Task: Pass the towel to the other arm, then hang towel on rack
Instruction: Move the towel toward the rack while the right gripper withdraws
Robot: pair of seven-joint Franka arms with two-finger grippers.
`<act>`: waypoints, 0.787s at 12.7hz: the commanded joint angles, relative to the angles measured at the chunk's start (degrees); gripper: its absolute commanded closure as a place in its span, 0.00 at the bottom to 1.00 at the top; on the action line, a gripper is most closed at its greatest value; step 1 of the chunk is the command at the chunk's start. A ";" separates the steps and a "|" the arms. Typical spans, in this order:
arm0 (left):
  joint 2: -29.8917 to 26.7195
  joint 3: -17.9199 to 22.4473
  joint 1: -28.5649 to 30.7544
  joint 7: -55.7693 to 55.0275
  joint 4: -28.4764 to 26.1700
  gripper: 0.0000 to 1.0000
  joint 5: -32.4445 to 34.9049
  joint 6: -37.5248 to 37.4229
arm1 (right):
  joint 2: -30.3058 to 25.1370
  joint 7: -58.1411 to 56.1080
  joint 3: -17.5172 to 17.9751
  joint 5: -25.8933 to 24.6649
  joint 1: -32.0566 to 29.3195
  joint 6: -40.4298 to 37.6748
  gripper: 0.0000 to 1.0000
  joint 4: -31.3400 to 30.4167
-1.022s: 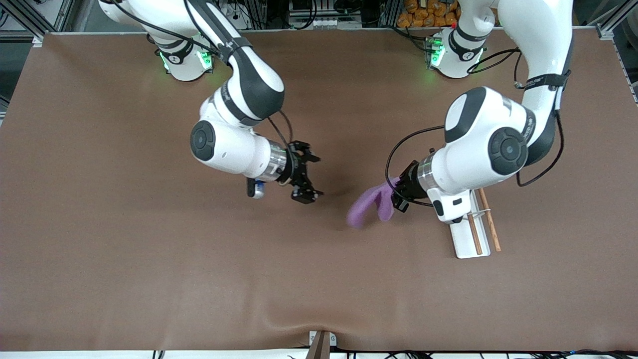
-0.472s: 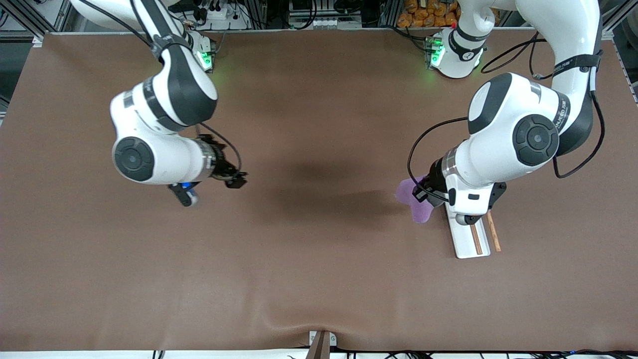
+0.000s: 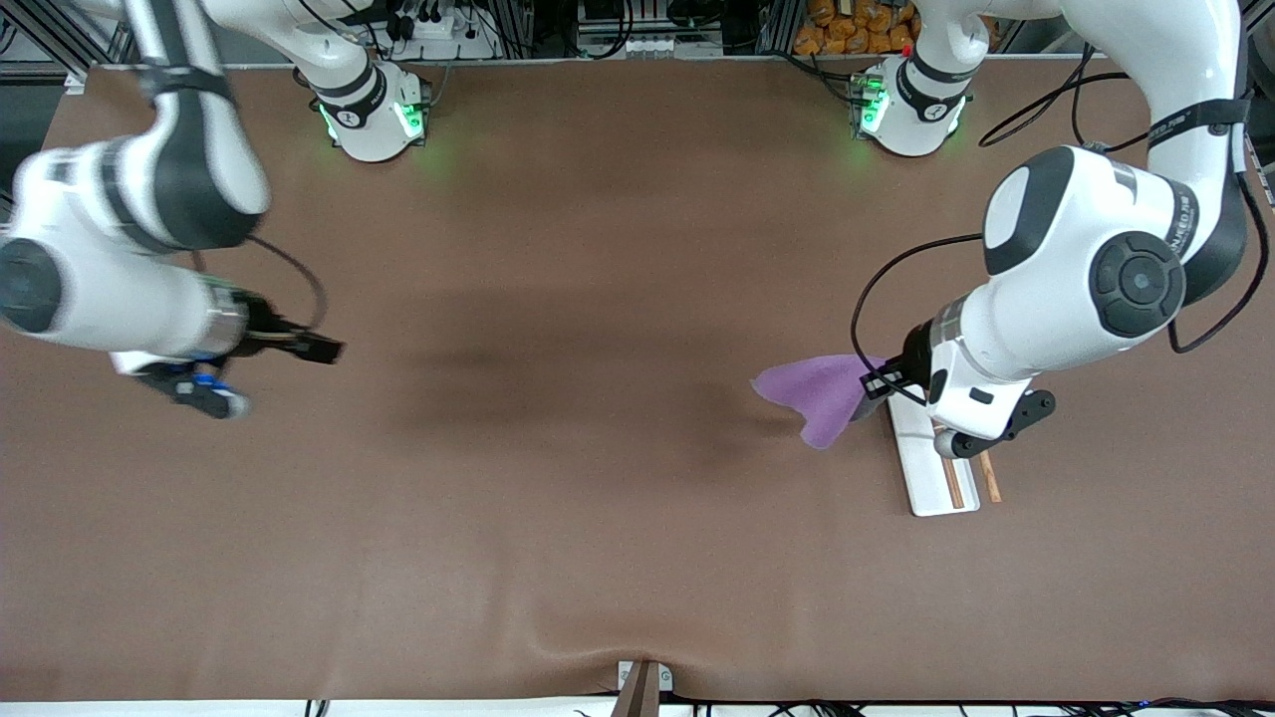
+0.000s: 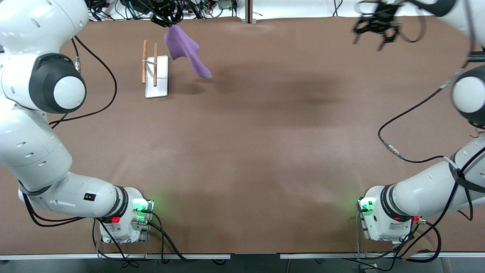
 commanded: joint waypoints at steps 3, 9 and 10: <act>-0.84 -0.28 1.51 10.55 -0.33 1.00 2.95 -1.90 | -12.52 -4.52 1.43 -6.68 -4.06 -2.13 0.00 0.70; 0.56 -0.28 1.87 18.47 -0.51 1.00 4.88 -1.82 | -9.29 -4.87 1.69 -8.34 -2.30 -11.65 0.00 14.37; 1.00 -0.28 1.95 19.01 -0.59 1.00 5.14 -1.82 | -8.41 -5.74 1.69 -8.26 -3.09 -9.64 0.00 13.67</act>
